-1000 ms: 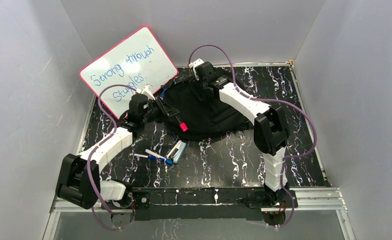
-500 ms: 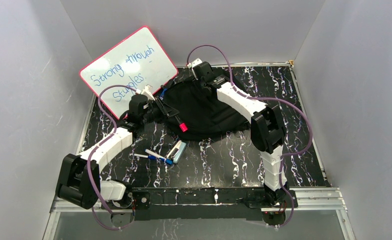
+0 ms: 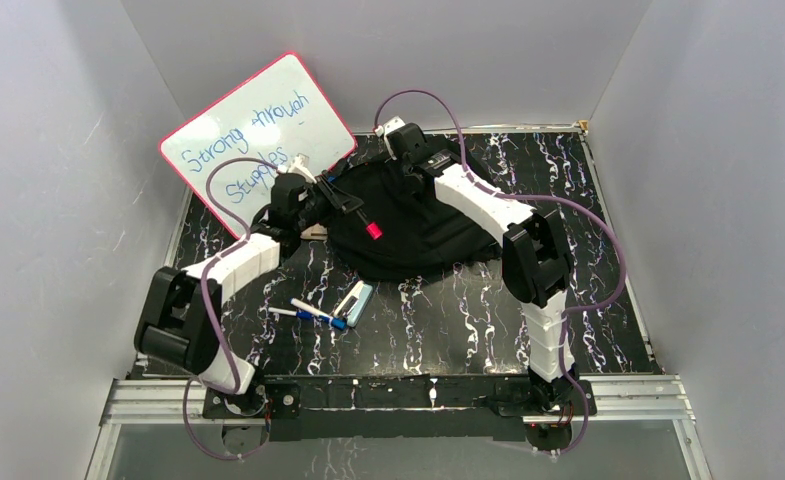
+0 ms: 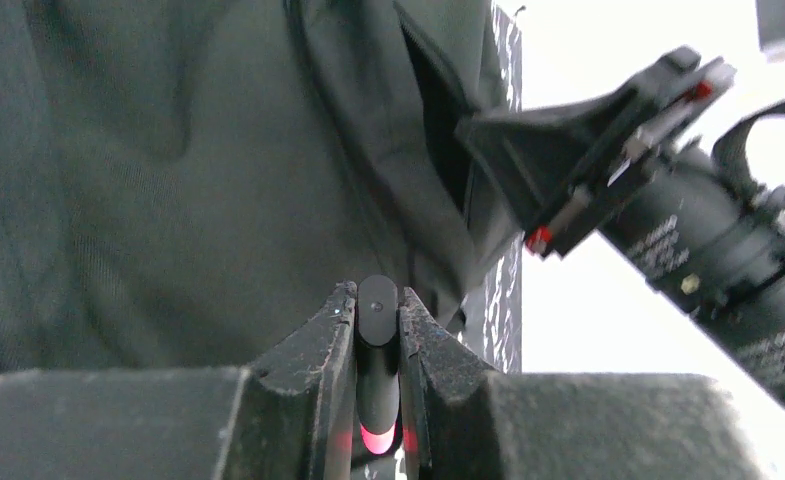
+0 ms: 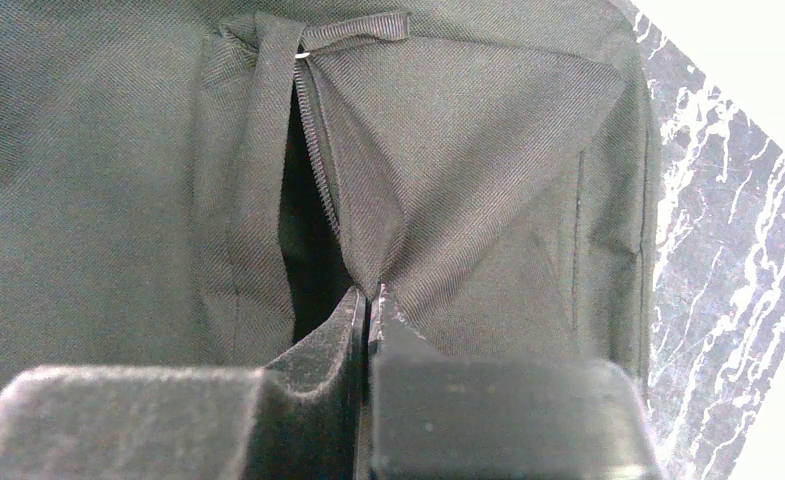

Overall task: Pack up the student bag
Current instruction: Place the stationery in the student bag.

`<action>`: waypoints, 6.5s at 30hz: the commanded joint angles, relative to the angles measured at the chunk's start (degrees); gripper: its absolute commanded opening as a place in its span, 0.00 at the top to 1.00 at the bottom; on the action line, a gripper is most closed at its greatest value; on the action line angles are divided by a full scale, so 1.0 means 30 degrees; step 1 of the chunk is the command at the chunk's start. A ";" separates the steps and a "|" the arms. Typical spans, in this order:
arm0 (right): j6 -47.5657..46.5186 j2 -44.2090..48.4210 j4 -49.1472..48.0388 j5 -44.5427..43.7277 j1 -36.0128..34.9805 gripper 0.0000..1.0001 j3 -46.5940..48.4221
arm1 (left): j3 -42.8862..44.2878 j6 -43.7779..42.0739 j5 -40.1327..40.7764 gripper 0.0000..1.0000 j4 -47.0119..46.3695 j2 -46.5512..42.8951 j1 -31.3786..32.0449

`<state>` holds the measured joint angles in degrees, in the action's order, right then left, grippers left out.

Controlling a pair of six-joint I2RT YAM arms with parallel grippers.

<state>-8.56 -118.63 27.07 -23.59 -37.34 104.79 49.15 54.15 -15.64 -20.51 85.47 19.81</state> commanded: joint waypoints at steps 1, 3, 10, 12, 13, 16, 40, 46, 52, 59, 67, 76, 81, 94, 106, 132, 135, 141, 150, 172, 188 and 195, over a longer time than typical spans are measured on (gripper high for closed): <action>0.0682 0.1395 -0.0584 0.0820 0.0084 0.97 0.0471 | 0.1706 0.0925 0.2280 1.00 -0.2696 0.1069 -0.0115; 0.0886 0.1602 -0.0572 0.1053 0.0106 0.98 0.0381 | 0.2271 0.1386 0.2744 1.00 -0.3385 0.1917 -0.0130; 0.1959 0.2118 -0.0616 0.2182 0.0338 1.00 0.0195 | 0.4305 0.2763 0.3687 1.00 -0.5291 0.4699 -0.0130; 0.2227 0.2227 -0.0644 0.2180 0.0391 1.00 0.0175 | 0.4995 0.3157 0.3617 1.00 -0.5591 0.5538 -0.0129; 0.2324 0.2308 -0.0685 0.2203 0.0419 1.00 0.0157 | 0.5409 0.3376 0.3537 1.00 -0.5699 0.6086 -0.0130; 0.2510 0.2516 -0.0759 0.2565 0.0533 1.00 0.0190 | 0.6323 0.4295 0.3181 1.00 -0.5944 0.7262 -0.0130; 0.3401 0.2953 -0.0449 0.4099 0.1165 1.00 0.0987 | 0.8774 0.5182 0.3421 1.00 -0.6170 1.0520 0.2850; 0.3522 0.3034 -0.0443 0.4569 0.1281 1.00 0.1117 | 0.9648 0.5070 0.3147 1.00 -0.6199 1.1361 0.3393; 0.3585 0.3190 -0.0483 0.4675 0.1296 1.00 0.0812 | 1.1507 0.4863 0.2003 1.00 -0.6207 1.2728 0.3503; 0.3576 0.3595 -0.0712 0.4655 0.1430 1.00 0.0131 | 1.2008 0.4575 0.1354 0.69 -0.5974 1.3428 0.3503; 0.3789 0.3946 -0.1128 0.4731 0.1490 1.00 -0.0509 | 1.1653 0.3449 0.1676 0.51 -0.4016 1.2031 0.3474; 0.3792 0.4174 -0.1510 0.4588 0.1565 1.00 -0.1050 | 0.8514 0.1075 0.3279 0.51 -0.1157 0.7451 0.3280; 0.3799 0.4012 -0.1511 0.4826 0.1602 1.00 -0.0984 | 0.7266 -0.0811 0.3773 0.51 0.0561 0.4644 0.3109; 0.3812 0.3777 -0.1352 0.5408 0.1618 0.99 -0.1066 | 0.3230 -0.4249 0.3232 0.51 0.3773 0.0181 0.1864; 0.3936 0.3827 -0.1439 0.5844 0.1633 0.99 -0.1594 | 0.6573 -0.3479 -0.0800 0.74 0.0733 0.5391 0.1892; 0.3962 0.3885 -0.1377 0.5845 0.1627 1.00 -0.1419 | 0.8056 -0.1717 -0.2401 0.75 -0.0743 0.8427 0.2558; 0.3967 0.3891 -0.1378 0.5922 0.1626 1.00 -0.1448 | 0.7730 -0.1626 -0.2348 0.74 -0.0846 0.8366 0.2645; 0.4055 0.3920 -0.1334 0.6135 0.1618 1.00 -0.1438 | 0.8053 -0.1493 -0.2371 0.74 -0.1008 0.8783 0.2683; 0.4063 0.4053 -0.1322 0.6135 0.1610 1.00 -0.1474 | 0.8575 -0.1642 -0.2316 0.74 -0.0815 0.9437 0.2682; 0.4171 0.4157 -0.1194 0.6407 0.1636 1.00 -0.1533 | 1.3031 -0.1264 -0.3055 0.75 -0.0884 1.2562 0.3269; 0.4126 0.4650 -0.1440 0.5611 0.1611 1.00 -0.2008 | 1.2686 -0.2722 -0.2821 0.68 -0.0404 1.1505 0.3367; 0.4121 0.4556 -0.1574 0.5600 0.1629 0.99 -0.2001 | 1.0613 -0.4998 -0.0717 0.59 0.2004 0.8096 0.3077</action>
<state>3.03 -109.08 25.21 -7.31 -31.99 98.43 83.83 44.42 -22.33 -18.46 119.52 29.98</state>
